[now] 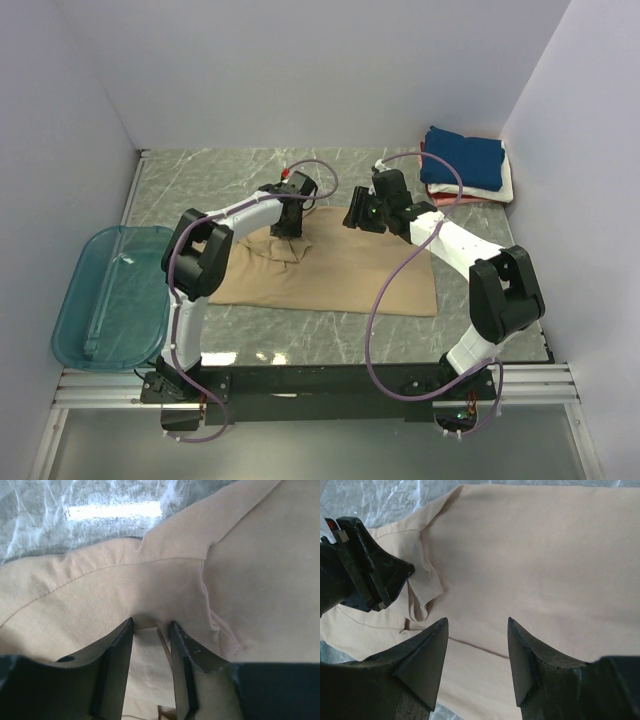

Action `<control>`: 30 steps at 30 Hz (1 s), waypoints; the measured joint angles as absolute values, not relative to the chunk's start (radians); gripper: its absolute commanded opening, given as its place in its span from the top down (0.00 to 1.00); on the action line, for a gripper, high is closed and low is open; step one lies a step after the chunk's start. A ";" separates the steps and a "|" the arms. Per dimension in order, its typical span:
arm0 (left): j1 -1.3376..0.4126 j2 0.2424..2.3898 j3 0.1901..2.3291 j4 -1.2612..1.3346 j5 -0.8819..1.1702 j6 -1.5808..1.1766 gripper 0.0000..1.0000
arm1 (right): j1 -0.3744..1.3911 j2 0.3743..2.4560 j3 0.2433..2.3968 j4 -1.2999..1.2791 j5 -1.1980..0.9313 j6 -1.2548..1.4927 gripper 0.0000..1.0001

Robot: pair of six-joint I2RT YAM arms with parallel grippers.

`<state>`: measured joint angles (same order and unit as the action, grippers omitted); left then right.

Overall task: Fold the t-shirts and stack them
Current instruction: Fold the tshirt

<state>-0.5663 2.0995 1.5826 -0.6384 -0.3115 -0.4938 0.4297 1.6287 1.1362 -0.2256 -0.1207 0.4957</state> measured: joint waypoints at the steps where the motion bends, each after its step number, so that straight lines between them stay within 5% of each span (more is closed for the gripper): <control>1: -0.566 2.099 1.583 -0.639 -0.312 -0.494 0.61 | 0.430 1.628 1.136 -0.226 -0.121 0.495 0.42; 12: -0.567 2.083 1.541 -0.619 -0.313 -0.507 0.88 | 0.430 1.628 1.136 -0.226 -0.120 0.496 0.42; 30: -0.567 1.934 1.450 -0.609 -0.308 -0.518 0.81 | 0.438 1.629 1.136 -0.226 -0.141 0.489 0.42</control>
<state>-0.5671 1.9343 1.4502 -0.6094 -0.3077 -0.5182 0.4381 1.6287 1.1362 -0.2256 -0.1410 0.4889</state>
